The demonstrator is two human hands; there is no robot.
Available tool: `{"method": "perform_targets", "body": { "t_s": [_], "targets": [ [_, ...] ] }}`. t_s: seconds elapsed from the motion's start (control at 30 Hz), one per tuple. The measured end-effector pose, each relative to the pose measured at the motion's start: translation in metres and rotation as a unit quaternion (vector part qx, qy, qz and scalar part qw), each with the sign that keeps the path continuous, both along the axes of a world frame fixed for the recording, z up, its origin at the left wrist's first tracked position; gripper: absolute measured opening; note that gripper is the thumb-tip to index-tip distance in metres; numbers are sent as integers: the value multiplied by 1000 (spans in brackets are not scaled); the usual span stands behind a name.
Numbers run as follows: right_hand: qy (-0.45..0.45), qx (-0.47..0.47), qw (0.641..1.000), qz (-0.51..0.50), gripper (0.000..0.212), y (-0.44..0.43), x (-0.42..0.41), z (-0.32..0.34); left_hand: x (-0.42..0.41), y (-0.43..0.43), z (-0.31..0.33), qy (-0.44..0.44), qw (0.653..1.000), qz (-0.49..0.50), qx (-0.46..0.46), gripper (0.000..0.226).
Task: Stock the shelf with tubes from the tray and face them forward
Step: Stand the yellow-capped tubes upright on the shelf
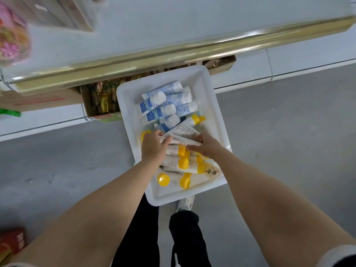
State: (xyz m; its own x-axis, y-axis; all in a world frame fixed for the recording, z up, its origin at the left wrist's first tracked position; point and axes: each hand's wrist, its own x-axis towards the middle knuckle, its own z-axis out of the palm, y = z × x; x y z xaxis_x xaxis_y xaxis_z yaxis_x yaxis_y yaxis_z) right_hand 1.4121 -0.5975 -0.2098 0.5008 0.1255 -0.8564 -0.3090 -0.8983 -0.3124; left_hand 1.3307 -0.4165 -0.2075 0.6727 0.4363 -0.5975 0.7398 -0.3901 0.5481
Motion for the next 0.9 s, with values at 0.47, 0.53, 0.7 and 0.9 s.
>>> {"method": "perform_targets", "body": {
  "t_s": [0.47,0.53,0.7,0.9],
  "targets": [
    [131,94,968,-195,42,-53,-14,1,29,30,-6,221,892,-365,148,65],
    [139,102,961,-218,41,-55,-16,3,30,35,-5,228,894,-368,116,61],
    [152,136,939,-276,49,-51,-22,14,27,36,9,192,954,-231,3,60],
    [142,218,915,-308,42,-36,-21,64,8,30,44,129,943,118,-283,55]
  ]
}}
